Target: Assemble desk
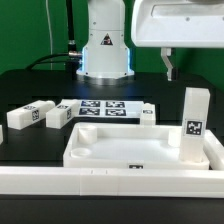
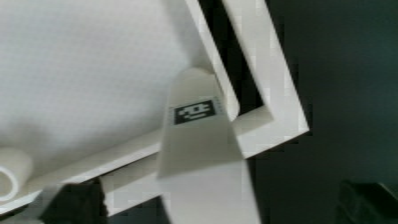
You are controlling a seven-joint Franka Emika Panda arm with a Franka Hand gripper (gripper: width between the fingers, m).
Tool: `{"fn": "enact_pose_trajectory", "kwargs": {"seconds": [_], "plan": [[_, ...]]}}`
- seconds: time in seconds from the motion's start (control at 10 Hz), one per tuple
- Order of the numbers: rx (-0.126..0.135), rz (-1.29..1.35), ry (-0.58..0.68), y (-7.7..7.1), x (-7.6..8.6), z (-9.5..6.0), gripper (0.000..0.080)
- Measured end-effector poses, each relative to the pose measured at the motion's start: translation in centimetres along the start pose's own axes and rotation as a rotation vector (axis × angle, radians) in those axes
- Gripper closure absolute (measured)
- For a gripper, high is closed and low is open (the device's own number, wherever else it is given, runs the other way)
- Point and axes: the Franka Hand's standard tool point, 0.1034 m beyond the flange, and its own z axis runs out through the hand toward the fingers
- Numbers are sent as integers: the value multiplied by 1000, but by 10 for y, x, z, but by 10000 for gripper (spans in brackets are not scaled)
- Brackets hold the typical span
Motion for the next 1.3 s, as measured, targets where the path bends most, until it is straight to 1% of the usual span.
{"fn": "enact_pose_trajectory", "kwargs": {"seconds": [0.1, 0.7, 0.8, 0.9, 1.0, 1.1, 1.2, 1.3], "plan": [[-1, -3, 2, 6, 2, -3, 150], [-4, -8, -3, 4, -1, 1, 150], [4, -20, 11, 3, -9, 3, 150], [6, -82, 14, 5, -23, 7, 150], [9, -230, 29, 13, -34, 14, 150], [13, -246, 44, 17, -44, 20, 150], [17, -250, 59, 22, -51, 25, 150], [15, -249, 52, 22, -51, 25, 150]]}}
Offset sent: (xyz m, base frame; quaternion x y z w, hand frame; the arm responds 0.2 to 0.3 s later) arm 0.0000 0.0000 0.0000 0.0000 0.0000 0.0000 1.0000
